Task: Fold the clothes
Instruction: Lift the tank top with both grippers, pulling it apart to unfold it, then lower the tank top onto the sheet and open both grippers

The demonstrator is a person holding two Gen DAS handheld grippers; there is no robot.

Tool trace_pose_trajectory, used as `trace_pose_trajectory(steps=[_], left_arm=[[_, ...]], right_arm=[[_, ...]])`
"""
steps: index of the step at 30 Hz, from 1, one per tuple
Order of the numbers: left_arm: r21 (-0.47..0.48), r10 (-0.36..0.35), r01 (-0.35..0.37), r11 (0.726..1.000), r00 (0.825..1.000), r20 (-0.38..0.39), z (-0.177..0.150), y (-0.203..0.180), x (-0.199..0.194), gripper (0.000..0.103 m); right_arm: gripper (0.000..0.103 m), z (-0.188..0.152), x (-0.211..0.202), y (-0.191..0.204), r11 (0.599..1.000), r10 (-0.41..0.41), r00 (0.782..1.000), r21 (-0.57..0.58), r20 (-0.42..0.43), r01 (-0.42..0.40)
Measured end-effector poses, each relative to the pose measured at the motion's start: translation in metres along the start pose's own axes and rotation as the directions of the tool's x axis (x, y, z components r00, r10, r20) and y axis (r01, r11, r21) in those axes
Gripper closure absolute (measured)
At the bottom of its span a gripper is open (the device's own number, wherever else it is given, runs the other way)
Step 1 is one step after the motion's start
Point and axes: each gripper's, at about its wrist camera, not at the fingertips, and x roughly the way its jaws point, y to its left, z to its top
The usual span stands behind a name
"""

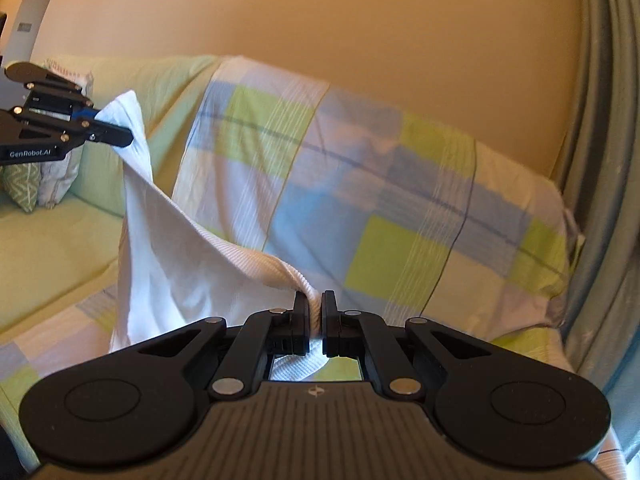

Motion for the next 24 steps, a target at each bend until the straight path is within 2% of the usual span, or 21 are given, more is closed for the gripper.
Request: trace_pose_trajectory(steps=[4,8,11,13,15,19,24], left_arm=[[-0.017,0.028,-0.027,0.999,0.997,0.07,0.038,0.002,-0.046,0.097],[-0.071,0.039,-0.031,0.997,0.992,0.118,0.071,0.008,-0.078,0.097],[-0.107,0.029,-0.014,0.994,0.99,0.136,0.086,0.012,-0.088,0.097],[-0.131,0.009,0.008,0.991,0.992,0.129,0.089,0.013,-0.082,0.097],[-0.144,-0.003,0.019,0.989,0.994,0.111,0.085,0.011,-0.065,0.097],[-0.184,-0.053,0.058,0.981,0.998,0.033,0.065,0.002,-0.007,0.097],[-0.2,-0.097,0.074,0.977,0.989,-0.108,0.01,-0.024,0.111,0.097]], right_arm=[[0.1,0.034,-0.059,-0.001,0.999,-0.052,0.994,0.004,0.097,0.052],[0.1,0.065,-0.111,-0.001,0.995,-0.103,0.977,0.01,0.187,0.103],[0.1,0.086,-0.144,-0.002,0.99,-0.141,0.959,0.003,0.246,0.144],[0.1,0.094,-0.151,-0.005,0.986,-0.157,0.952,-0.019,0.262,0.167],[0.1,0.095,-0.142,-0.011,0.982,-0.171,0.953,-0.038,0.251,0.186],[0.1,0.076,-0.09,-0.035,0.985,-0.159,0.974,-0.035,0.161,0.167],[0.1,0.029,0.021,-0.069,0.993,-0.117,0.993,-0.005,0.019,0.117]])
